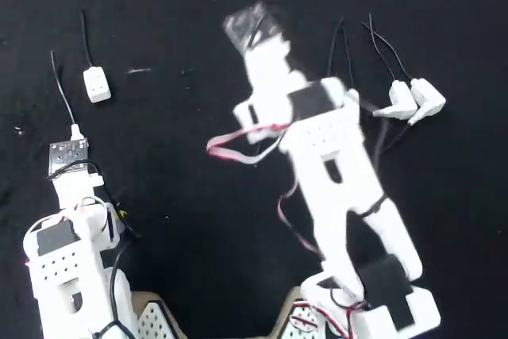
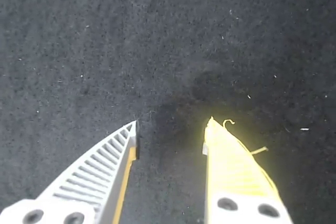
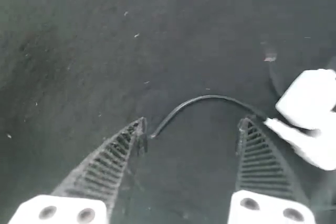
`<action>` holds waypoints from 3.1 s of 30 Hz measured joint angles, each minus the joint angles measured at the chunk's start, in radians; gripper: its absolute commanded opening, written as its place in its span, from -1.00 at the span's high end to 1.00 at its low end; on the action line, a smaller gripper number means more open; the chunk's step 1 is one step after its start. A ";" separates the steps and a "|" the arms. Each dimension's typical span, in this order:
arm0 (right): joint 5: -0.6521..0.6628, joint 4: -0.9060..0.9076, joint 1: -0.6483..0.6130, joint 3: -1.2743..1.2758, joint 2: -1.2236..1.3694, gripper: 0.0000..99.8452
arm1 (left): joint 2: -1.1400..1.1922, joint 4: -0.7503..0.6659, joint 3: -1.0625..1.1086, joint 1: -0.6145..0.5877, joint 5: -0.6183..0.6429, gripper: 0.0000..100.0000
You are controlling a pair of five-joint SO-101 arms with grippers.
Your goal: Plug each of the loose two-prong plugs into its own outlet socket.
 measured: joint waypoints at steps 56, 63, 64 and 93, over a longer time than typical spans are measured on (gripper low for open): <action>-0.009 -0.743 -0.209 0.687 -0.015 0.51 | 2.193 0.169 -2.458 0.103 0.212 0.44; 0.034 -0.743 -0.209 0.697 -0.015 0.51 | 2.360 0.172 -2.634 0.104 0.219 0.62; 0.034 -0.743 -0.209 0.697 -0.015 0.51 | 2.368 0.181 -2.645 0.104 0.219 0.72; 0.034 -0.743 -0.209 0.697 -0.015 0.51 | 1.669 0.675 -2.174 -0.023 0.247 0.94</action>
